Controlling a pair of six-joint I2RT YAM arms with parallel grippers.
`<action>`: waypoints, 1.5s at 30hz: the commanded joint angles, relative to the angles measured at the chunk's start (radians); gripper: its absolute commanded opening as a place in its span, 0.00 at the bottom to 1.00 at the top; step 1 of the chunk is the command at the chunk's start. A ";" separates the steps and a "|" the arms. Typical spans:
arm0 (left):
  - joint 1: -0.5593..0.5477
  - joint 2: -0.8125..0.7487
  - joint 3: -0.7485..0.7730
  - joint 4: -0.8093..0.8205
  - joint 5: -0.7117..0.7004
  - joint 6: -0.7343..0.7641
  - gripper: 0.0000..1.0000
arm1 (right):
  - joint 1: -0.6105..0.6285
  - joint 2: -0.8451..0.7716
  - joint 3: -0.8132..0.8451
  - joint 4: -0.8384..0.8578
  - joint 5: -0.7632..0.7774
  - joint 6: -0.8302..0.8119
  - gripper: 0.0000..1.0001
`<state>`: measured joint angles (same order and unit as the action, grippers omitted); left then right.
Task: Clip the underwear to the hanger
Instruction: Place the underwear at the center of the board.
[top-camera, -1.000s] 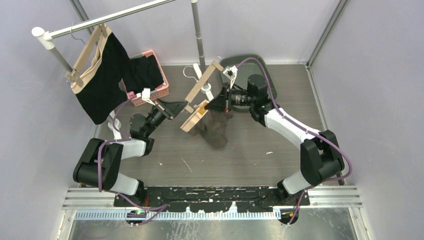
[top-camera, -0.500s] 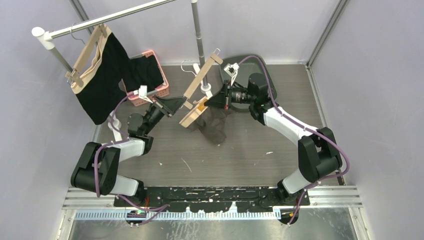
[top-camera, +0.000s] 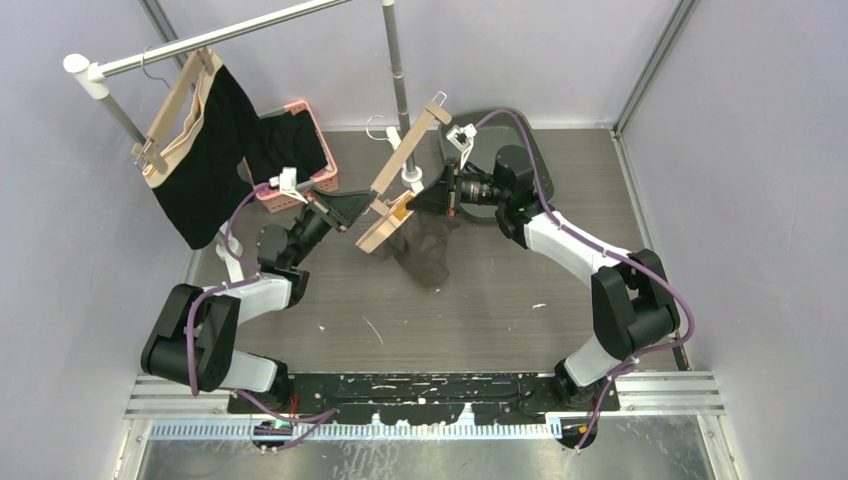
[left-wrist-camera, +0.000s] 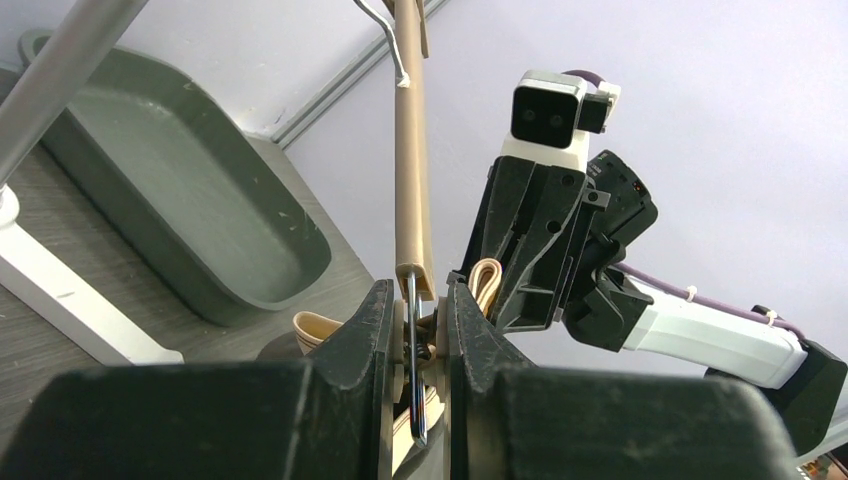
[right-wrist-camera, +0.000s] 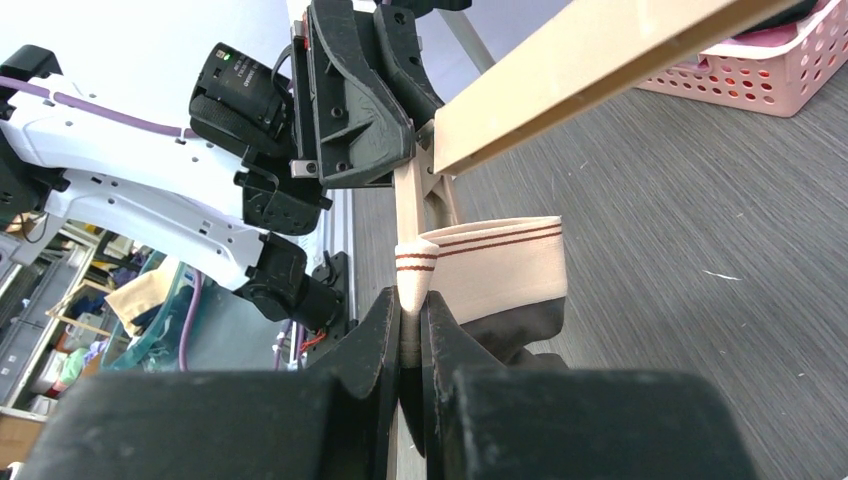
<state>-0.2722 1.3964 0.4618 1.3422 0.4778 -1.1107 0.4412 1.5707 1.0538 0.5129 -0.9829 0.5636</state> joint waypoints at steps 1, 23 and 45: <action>-0.015 -0.019 0.044 0.087 -0.010 0.012 0.00 | -0.004 -0.002 0.047 0.084 -0.020 0.023 0.01; -0.027 -0.015 0.071 0.087 0.000 0.016 0.00 | -0.003 0.024 0.064 0.132 -0.036 0.053 0.01; -0.032 -0.003 0.092 0.087 -0.010 0.007 0.00 | -0.004 0.025 0.057 0.139 -0.051 0.058 0.01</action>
<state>-0.2958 1.3968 0.5217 1.3434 0.4755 -1.1110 0.4408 1.6127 1.0714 0.5800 -1.0164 0.6086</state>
